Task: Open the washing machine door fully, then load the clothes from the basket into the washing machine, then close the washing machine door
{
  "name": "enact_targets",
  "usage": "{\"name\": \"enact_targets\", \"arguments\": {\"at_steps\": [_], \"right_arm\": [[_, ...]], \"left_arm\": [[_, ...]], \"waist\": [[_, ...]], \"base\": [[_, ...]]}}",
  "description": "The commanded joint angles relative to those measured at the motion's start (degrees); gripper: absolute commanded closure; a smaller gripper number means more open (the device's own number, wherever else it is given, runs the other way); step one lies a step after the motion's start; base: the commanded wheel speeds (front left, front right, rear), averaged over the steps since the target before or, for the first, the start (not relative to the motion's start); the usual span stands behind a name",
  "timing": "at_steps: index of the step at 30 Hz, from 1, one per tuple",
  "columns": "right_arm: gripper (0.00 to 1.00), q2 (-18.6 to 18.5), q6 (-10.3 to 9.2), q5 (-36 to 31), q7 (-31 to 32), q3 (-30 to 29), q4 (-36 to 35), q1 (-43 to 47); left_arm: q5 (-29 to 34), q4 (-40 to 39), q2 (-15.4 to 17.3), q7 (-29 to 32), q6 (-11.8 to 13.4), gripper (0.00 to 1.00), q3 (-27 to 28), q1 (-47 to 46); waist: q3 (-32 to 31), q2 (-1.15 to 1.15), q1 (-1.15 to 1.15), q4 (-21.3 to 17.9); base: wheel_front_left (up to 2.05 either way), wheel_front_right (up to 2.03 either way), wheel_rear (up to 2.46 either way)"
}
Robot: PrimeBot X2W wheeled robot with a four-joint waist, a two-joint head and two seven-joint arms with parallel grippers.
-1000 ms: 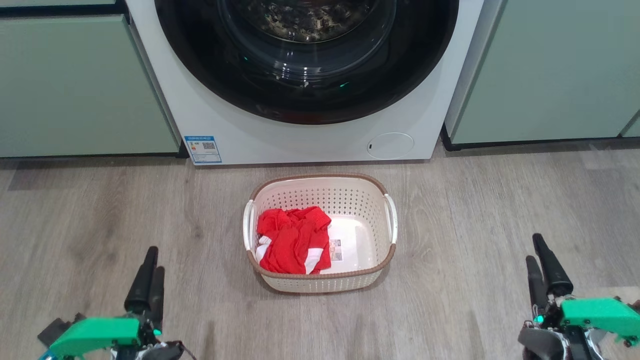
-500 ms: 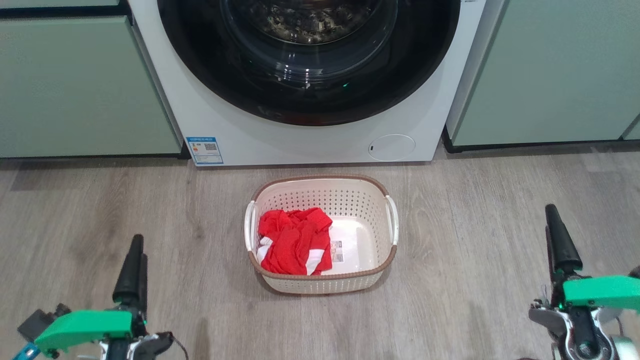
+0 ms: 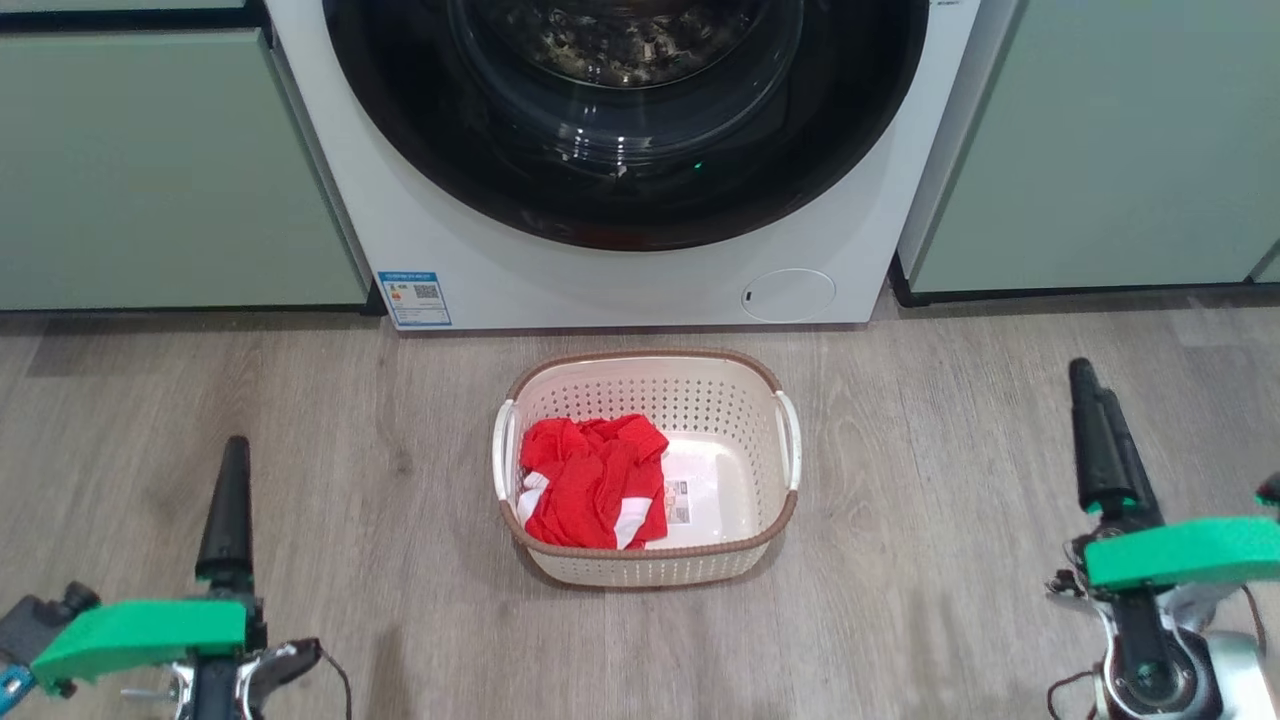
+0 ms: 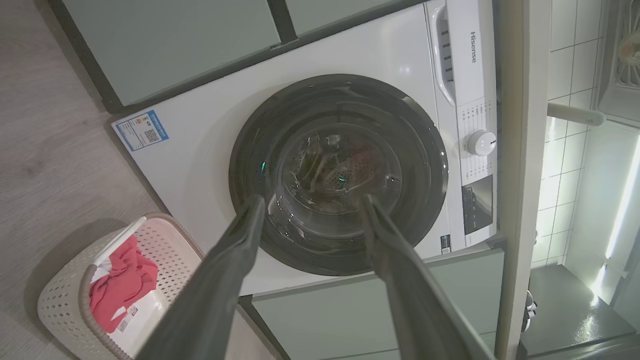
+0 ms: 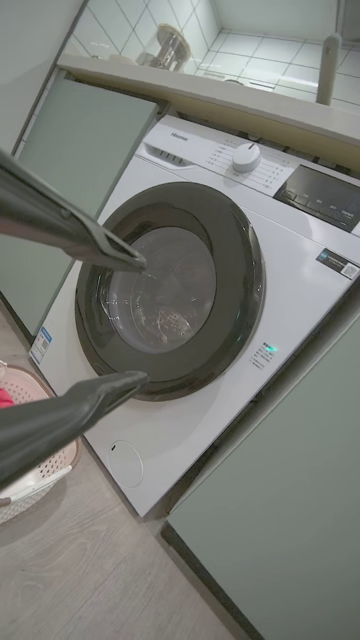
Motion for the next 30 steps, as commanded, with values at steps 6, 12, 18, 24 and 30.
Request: {"name": "enact_targets", "arguments": {"at_steps": [6, 12, 18, 24, 30], "right_arm": [[0.00, -0.5, 0.00, -7.8, -1.7, 1.9, -5.1, -3.5], [0.00, -0.6, 0.00, -13.0, -2.7, 2.4, -7.3, -3.9], [0.00, -0.6, 0.00, -17.7, -3.5, 3.2, -9.0, -4.3], [0.00, -0.6, 0.00, -22.8, -4.5, 3.9, -10.7, -4.2], [0.00, -0.6, 0.00, -27.7, -5.6, 3.4, -11.4, -3.7]], "left_arm": [[5.2, -6.6, 0.6, -1.4, 1.3, 0.00, 1.8, -4.1], [11.0, -11.3, 0.6, -2.4, 4.0, 0.00, 1.8, -4.7], [17.6, -15.9, 0.7, -3.3, 7.2, 0.00, 0.5, -5.2], [23.5, -18.9, 0.7, -4.3, 8.9, 0.00, -3.1, -4.7], [32.1, -21.1, 0.7, -5.3, 9.1, 0.00, -7.3, -4.0]], "waist": [[0.3, 0.00, 0.00, 0.3], [0.4, 0.00, 0.00, 0.4], [0.6, 0.00, 0.00, 0.3], [0.5, 0.00, 0.00, 0.2], [0.1, 0.00, 0.00, 0.2]], "base": [[0.00, 0.00, 0.00], [0.00, 0.00, 0.00], [0.00, 0.00, 0.00], [0.00, 0.00, 0.00], [0.00, 0.00, 0.00]]}}
